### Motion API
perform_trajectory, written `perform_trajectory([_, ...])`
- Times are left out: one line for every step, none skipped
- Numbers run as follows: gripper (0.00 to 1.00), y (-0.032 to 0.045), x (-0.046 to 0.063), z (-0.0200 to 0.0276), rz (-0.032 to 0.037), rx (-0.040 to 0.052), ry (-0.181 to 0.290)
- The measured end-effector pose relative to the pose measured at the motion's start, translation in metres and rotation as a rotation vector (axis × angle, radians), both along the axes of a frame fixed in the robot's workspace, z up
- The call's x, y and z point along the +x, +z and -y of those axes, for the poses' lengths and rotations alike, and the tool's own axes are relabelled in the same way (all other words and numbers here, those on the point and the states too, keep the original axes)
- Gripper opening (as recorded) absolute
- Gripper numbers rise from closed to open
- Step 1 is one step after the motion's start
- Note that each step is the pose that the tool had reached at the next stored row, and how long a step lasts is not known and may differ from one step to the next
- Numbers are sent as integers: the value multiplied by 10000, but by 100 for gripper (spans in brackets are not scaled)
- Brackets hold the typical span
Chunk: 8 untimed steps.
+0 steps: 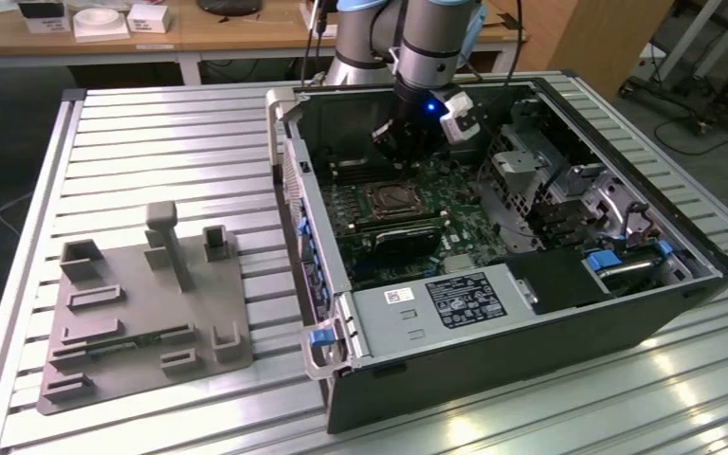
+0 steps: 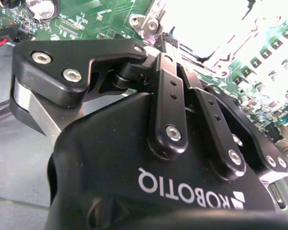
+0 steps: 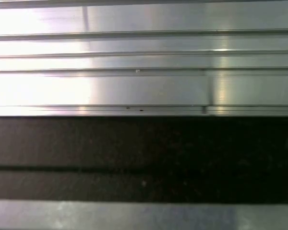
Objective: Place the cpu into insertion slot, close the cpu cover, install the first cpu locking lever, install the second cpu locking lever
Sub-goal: 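Install the second cpu locking lever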
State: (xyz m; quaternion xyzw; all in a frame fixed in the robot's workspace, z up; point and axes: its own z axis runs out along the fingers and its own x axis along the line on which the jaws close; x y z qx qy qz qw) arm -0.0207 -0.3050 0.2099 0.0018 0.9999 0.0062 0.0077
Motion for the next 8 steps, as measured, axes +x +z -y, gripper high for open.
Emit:
perform_trajectory([10, 0, 0, 6, -1, -1, 2])
perform_trajectory([10, 1, 0, 15, -2, -3, 1])
perform_trajectory([10, 1, 0, 25, -2, -3, 0])
perform_trajectory([10, 1, 0, 34, -2, -3, 0])
perform_trajectory([10, 1, 0, 45, -2, -4, 0])
perform_trajectory([10, 1, 0, 58, -2, -4, 0])
perform_trajectory([10, 1, 0, 70, -2, -3, 0])
perform_trajectory([10, 1, 0, 83, -1, -2, 0])
